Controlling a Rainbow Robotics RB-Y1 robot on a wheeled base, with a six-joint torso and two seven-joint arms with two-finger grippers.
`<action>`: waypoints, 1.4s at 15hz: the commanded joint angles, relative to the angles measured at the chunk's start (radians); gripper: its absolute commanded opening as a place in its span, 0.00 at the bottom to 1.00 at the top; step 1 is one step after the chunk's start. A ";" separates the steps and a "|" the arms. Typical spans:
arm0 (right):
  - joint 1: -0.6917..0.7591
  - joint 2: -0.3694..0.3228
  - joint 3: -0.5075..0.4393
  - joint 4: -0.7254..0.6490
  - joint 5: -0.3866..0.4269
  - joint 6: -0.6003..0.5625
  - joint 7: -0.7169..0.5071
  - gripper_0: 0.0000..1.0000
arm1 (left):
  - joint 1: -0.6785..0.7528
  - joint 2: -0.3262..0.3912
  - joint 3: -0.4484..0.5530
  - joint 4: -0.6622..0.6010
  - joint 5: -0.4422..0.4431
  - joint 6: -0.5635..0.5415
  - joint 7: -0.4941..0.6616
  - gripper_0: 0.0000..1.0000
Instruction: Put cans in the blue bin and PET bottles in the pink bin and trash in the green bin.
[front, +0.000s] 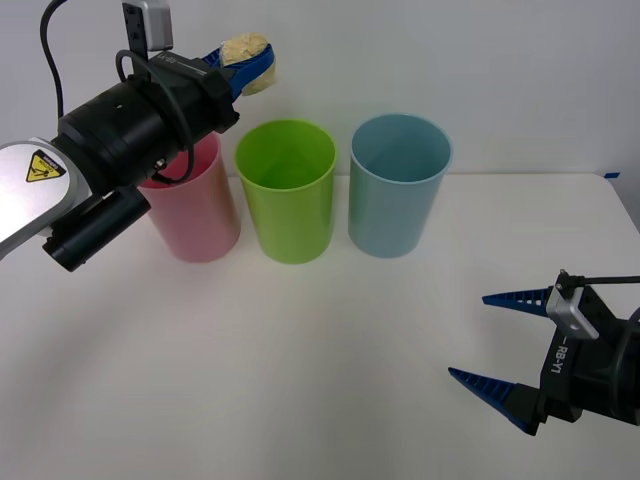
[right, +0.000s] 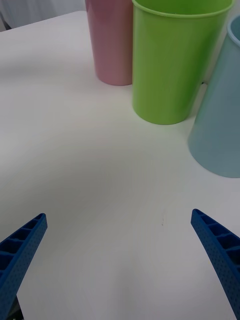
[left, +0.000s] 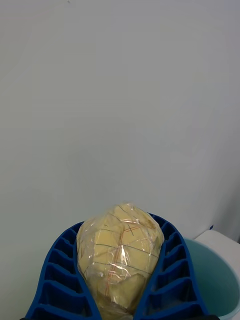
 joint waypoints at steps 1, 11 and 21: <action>0.000 0.000 0.000 0.000 0.000 0.000 0.000 1.00 | -0.015 0.000 0.000 0.037 -0.001 -0.043 -0.001 0.00; 0.000 0.000 0.000 0.000 0.000 0.000 0.000 1.00 | -0.181 0.000 -0.211 0.246 0.019 -0.068 0.010 0.00; 0.000 0.000 0.000 0.000 0.000 0.000 0.000 1.00 | -0.257 0.012 -0.309 0.318 0.048 -0.140 0.030 0.00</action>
